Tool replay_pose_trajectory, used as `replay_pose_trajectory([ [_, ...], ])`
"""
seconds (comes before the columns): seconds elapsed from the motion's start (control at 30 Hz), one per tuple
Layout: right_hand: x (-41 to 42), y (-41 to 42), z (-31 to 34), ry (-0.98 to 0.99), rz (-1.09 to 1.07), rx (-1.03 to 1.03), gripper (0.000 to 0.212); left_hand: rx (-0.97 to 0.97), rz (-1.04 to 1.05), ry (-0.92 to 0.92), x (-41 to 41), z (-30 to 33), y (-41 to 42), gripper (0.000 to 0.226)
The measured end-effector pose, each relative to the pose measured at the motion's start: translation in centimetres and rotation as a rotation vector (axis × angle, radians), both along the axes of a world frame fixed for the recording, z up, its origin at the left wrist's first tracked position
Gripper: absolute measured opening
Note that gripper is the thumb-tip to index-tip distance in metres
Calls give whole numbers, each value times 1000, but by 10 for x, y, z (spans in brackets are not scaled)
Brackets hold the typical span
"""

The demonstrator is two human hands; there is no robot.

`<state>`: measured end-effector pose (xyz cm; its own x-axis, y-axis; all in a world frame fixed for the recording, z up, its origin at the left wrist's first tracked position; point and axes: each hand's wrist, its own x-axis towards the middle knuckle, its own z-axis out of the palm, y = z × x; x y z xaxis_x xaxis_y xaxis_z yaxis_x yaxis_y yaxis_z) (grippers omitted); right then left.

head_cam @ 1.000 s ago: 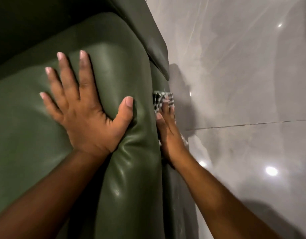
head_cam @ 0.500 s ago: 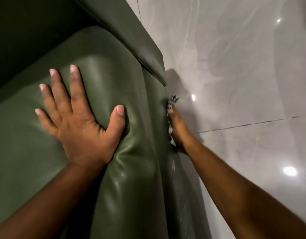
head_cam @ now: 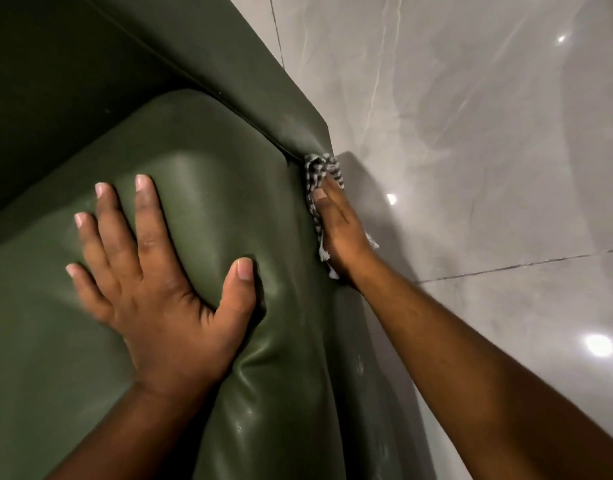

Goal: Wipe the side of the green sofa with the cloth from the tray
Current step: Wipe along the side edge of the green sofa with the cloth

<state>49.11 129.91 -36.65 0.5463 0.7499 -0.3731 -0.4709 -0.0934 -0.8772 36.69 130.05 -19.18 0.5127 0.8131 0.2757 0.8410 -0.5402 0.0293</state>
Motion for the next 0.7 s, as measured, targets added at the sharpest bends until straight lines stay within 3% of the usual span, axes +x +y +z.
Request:
replay_pose_trajectory([
  [0.17,3,-2,-39,483,79,-126,62,1,5,4,-1,0,-1,98],
  [0.27,-7,-25,-33,490,118,-180,71,8,9,16,0,-1,1,99],
  [0.33,-28,-53,-17,425,90,-189,70,14,9,39,-1,-2,2,99],
  [0.47,-76,-119,16,108,76,-11,34,2,40,27,1,-2,-1,100],
  [0.7,-33,-50,26,-214,99,66,43,-2,8,2,-1,-3,2,99],
])
